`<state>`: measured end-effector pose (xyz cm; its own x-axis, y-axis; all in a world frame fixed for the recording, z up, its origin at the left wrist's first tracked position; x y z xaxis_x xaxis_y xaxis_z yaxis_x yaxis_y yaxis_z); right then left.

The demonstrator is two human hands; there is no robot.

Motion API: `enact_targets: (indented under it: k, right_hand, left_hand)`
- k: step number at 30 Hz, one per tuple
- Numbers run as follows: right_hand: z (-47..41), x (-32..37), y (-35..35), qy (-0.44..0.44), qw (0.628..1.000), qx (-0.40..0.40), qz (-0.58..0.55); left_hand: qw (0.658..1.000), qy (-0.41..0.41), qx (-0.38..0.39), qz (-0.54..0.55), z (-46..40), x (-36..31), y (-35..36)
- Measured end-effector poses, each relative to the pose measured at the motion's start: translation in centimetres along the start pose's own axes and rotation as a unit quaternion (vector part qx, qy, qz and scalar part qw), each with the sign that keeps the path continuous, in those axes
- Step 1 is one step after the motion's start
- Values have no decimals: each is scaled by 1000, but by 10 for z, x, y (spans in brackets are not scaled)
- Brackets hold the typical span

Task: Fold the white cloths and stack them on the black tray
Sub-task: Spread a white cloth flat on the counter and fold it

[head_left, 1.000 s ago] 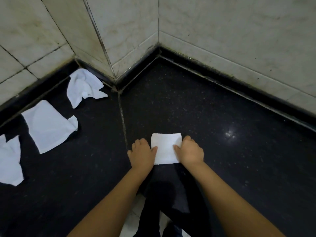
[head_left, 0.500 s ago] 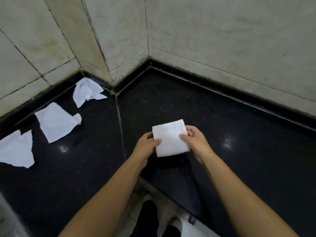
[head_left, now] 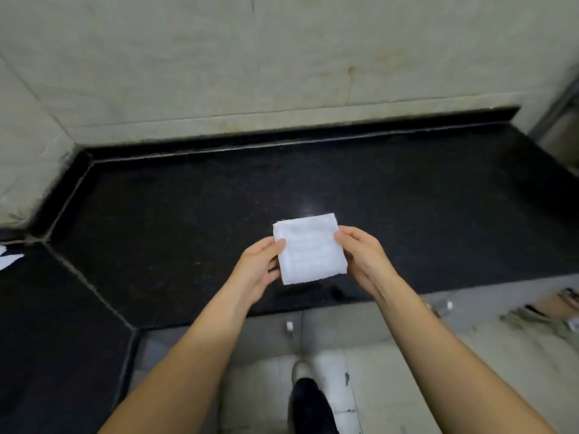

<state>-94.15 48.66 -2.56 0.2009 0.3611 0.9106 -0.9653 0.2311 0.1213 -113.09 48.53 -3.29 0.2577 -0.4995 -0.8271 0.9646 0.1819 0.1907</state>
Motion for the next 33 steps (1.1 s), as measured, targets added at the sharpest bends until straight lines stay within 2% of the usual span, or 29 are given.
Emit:
enact_targets:
  k: [4,8,13,24,33]
  right_hand:
    - [46,-10,-89,-9,994,-108,-4]
    - [87,-9,-184,-22,976,-214,-46]
    - [115,2,-297,-41,950,-295,-97]
    - [125,69,-572,-55,925,-368,-79]
    - [23,155,-711,-121,920,-372,-22]
  left_hand:
    - [994,-9,97,-52,28,32,73]
    - [973,-28,199,-115,52,63,163]
    - [949,-40,266,-165,78,97,283]
    - [923,-70,343,-159,129,169,568]
    - [920,-25,357,-161,72,145,741]
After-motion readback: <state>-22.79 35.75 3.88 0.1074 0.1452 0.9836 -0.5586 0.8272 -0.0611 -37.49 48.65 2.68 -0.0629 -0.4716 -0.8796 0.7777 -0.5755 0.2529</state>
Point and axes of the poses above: each hand's wrist, its own z-axis away from the middle knuckle, its own y-axis out of the palm, x = y × z, the point moved 1 cm from there along -z, towards the middle knuckle, and after that the axes turned 7 degrees about -x, right-handed, at the moved point
